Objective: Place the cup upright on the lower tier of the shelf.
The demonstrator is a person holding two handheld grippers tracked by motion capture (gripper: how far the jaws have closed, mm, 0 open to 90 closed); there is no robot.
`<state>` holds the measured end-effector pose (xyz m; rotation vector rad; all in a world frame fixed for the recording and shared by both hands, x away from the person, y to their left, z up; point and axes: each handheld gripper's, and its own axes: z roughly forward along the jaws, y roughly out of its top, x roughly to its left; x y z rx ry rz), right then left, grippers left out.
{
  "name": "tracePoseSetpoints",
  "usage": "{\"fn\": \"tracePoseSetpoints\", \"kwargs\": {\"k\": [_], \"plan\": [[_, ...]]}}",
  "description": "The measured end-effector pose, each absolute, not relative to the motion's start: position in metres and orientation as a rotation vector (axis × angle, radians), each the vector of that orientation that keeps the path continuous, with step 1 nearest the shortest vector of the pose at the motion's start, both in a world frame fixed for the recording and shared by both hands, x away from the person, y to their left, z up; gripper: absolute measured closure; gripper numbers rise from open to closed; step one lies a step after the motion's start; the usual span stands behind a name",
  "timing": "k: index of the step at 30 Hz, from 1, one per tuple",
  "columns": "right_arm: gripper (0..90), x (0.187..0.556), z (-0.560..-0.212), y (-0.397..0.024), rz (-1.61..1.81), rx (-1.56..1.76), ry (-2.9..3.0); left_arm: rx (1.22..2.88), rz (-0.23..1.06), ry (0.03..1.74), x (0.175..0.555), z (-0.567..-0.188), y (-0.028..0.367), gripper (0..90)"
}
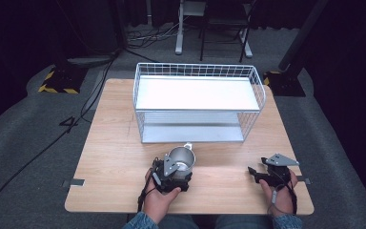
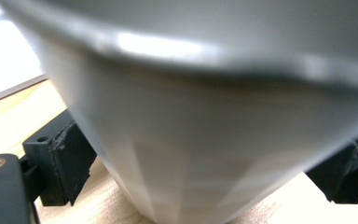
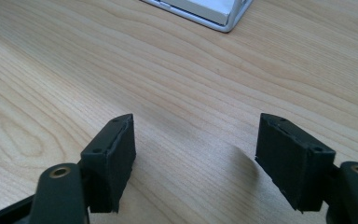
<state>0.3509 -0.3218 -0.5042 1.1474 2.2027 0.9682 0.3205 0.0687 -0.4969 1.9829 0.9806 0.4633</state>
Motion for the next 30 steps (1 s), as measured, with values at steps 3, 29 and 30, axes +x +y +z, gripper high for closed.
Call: {"fn": "tracePoseSetpoints", "kwargs": {"k": [3, 29, 30], "plan": [[28.3, 0.351, -0.504, -0.322, 0.965, 1.144, 2.201, 1.978, 0.457, 0.981, 0.32, -0.495, 0.067, 8.5], [28.4, 0.35, -0.504, -0.321, 0.963, 1.135, 2.202, 1.882, 0.543, 0.922, 0.35, -0.457, 0.061, 8.8], [28.4, 0.35, -0.504, -0.321, 0.964, 1.135, 2.2, 1.867, 0.547, 0.919, 0.355, -0.456, 0.06, 8.8]]}}
